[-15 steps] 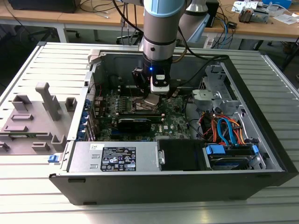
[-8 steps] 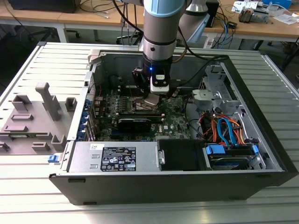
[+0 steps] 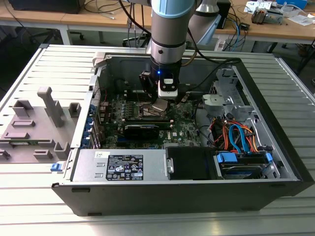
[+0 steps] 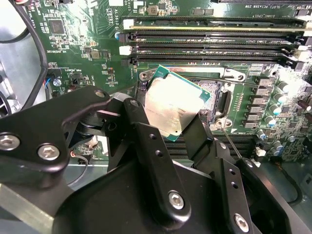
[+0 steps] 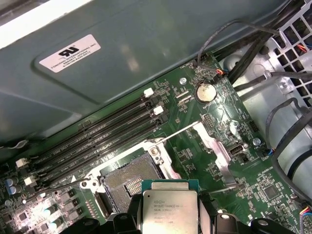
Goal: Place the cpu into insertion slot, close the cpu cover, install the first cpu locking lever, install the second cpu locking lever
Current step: 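Place the cpu into insertion slot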
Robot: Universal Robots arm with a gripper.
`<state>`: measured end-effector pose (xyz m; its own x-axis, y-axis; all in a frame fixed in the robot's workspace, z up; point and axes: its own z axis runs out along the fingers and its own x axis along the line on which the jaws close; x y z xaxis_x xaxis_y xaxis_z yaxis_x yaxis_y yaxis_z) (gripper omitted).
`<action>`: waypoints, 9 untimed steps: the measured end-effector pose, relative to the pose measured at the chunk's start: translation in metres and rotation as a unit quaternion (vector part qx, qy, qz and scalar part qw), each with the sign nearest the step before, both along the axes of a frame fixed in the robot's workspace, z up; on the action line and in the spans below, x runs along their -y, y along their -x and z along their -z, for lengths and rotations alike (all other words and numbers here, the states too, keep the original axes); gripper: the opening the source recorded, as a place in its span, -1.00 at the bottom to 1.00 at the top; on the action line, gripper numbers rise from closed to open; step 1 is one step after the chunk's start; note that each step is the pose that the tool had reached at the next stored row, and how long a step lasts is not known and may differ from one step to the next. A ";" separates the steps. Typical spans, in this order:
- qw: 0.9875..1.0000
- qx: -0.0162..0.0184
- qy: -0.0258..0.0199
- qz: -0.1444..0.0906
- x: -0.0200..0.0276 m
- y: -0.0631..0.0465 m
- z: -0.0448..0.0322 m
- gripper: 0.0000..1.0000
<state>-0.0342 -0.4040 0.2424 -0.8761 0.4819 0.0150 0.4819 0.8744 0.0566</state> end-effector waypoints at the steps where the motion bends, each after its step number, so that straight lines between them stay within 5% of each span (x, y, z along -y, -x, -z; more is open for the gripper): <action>1: 1.000 0.000 0.000 0.001 0.0000 0.000 0.0000 0.09; 9: 1.000 0.000 0.000 0.006 0.0000 0.000 0.0000 0.09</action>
<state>-0.0343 -0.4040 0.2424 -0.8700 0.4927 0.0150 0.4927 0.8683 0.0567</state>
